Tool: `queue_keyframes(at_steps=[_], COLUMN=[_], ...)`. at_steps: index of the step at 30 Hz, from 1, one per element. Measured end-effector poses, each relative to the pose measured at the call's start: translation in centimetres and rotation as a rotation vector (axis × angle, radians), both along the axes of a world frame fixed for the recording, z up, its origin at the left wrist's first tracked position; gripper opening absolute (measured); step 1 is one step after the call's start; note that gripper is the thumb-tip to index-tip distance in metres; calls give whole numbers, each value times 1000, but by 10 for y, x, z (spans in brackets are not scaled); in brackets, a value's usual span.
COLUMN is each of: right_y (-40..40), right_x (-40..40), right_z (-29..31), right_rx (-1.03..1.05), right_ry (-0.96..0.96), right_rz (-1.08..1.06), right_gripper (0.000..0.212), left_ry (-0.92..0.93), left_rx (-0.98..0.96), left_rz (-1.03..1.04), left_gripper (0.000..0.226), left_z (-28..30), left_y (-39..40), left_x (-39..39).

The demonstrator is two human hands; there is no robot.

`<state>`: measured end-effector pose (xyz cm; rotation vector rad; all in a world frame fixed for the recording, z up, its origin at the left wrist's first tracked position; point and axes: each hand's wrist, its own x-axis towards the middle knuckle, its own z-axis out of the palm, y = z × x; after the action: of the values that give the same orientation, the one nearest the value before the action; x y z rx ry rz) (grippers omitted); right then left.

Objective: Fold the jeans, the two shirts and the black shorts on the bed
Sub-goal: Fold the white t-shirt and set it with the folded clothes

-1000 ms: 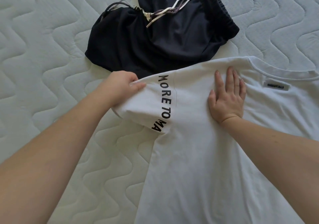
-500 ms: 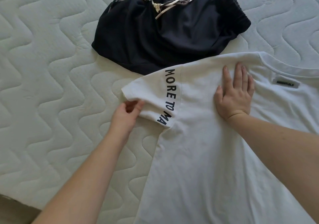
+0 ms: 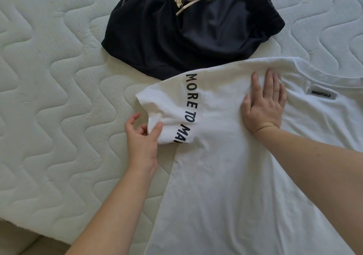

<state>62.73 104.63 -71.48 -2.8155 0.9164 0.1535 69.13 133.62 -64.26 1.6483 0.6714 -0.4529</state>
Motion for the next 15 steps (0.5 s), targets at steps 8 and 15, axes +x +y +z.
queue_keyframes(at_steps=[8, 15], right_y=[1, 2], right_x=[0, 0], right_z=[2, 3], right_rx=[8, 11], right_ry=[1, 1], right_rz=[-4, 2], right_gripper=[62, 62], left_ry=[249, 204], left_rx=[-125, 83], left_rz=[196, -18], left_gripper=[41, 16], left_z=[-1, 6], left_y=[1, -1], left_x=[-43, -58])
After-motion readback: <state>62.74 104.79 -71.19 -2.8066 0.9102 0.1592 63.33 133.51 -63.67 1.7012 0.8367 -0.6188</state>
